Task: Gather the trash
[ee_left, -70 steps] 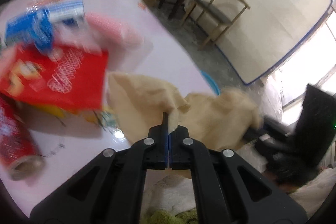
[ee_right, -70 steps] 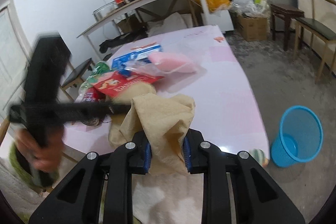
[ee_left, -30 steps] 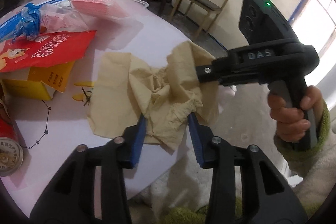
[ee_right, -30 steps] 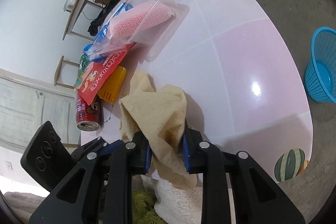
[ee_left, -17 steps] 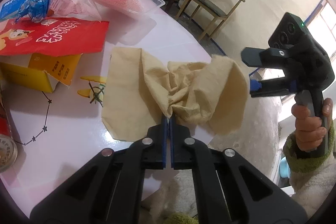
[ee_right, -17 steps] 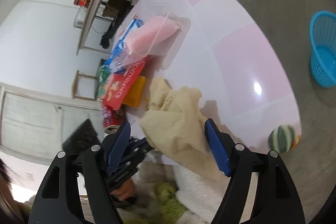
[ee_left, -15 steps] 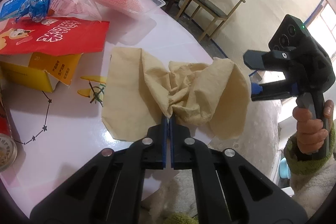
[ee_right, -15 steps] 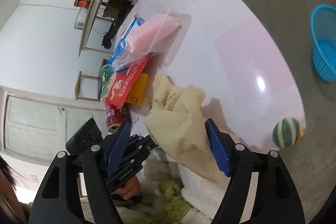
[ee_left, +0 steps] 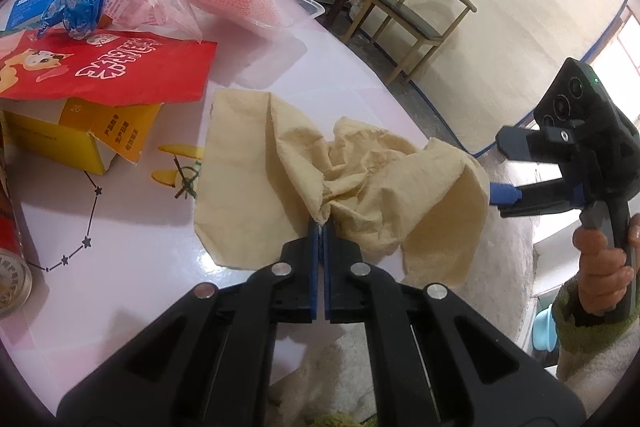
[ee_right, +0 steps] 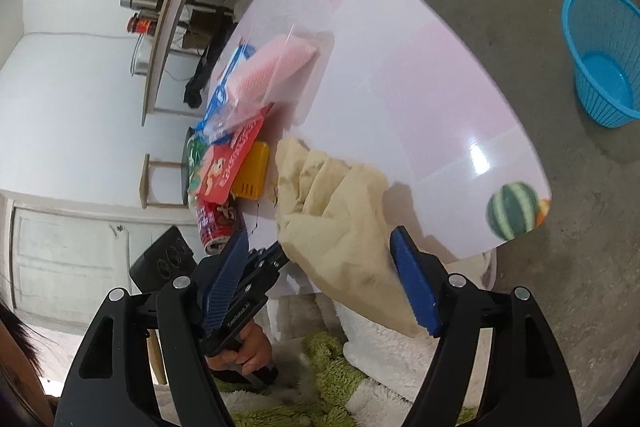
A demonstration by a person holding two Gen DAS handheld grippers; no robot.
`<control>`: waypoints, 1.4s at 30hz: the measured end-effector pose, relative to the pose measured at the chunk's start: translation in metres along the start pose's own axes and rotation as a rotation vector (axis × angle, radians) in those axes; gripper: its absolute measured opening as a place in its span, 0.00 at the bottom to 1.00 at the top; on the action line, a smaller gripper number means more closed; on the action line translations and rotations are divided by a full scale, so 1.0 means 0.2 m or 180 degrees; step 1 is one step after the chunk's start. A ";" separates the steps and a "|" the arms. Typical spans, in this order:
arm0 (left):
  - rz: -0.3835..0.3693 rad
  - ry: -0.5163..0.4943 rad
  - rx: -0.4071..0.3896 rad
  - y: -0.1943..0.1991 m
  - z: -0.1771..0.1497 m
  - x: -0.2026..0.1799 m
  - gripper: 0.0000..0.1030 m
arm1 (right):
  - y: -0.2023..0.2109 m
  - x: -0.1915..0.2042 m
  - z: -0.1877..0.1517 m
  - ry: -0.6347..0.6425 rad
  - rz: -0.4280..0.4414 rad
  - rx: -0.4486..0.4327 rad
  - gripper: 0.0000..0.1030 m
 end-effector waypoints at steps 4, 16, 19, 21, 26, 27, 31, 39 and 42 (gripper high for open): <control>-0.0056 -0.0061 0.0015 0.00 -0.02 -0.04 0.00 | -0.05 0.01 -0.01 0.0009 0.0067 0.0058 0.69; -0.0202 -0.0184 0.0039 -0.02 -0.04 -0.11 0.00 | -0.26 0.16 0.02 0.0621 -0.0251 0.0155 0.69; -0.0245 -0.0187 0.0042 -0.03 -0.04 -0.12 0.01 | -0.30 0.21 0.01 0.0899 -0.0425 0.0187 0.69; -0.0276 -0.0169 0.0049 -0.03 -0.05 -0.12 0.01 | -0.33 0.24 0.01 0.1083 -0.0543 0.0213 0.69; -0.0301 -0.0175 0.0057 -0.03 -0.05 -0.12 0.04 | -0.37 0.29 -0.03 0.1496 -0.0774 0.0238 0.69; -0.0312 -0.0169 0.0059 -0.02 -0.05 -0.12 0.07 | -0.37 0.30 -0.03 0.1557 -0.0809 0.0239 0.69; -0.0260 -0.0215 0.0009 0.04 -0.05 -0.11 0.27 | -0.39 0.32 -0.05 0.1786 -0.0942 0.0213 0.69; -0.0144 -0.0209 -0.0167 0.19 -0.04 -0.06 0.42 | -0.40 0.35 -0.11 0.2069 -0.1131 0.0112 0.69; -0.0073 -0.0205 -0.0246 0.23 -0.04 -0.04 0.45 | -0.41 0.36 -0.13 0.2188 -0.1229 0.0047 0.69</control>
Point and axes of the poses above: each gripper's, at about its wrist camera, not at the fingertips, and y roughly against the way its jaws point, x to its left, z to its top, the point moved 1 cm from there along -y, roughly the way its jaws point, and after that the axes turned 15 degrees about -x, right-handed, at the moved point
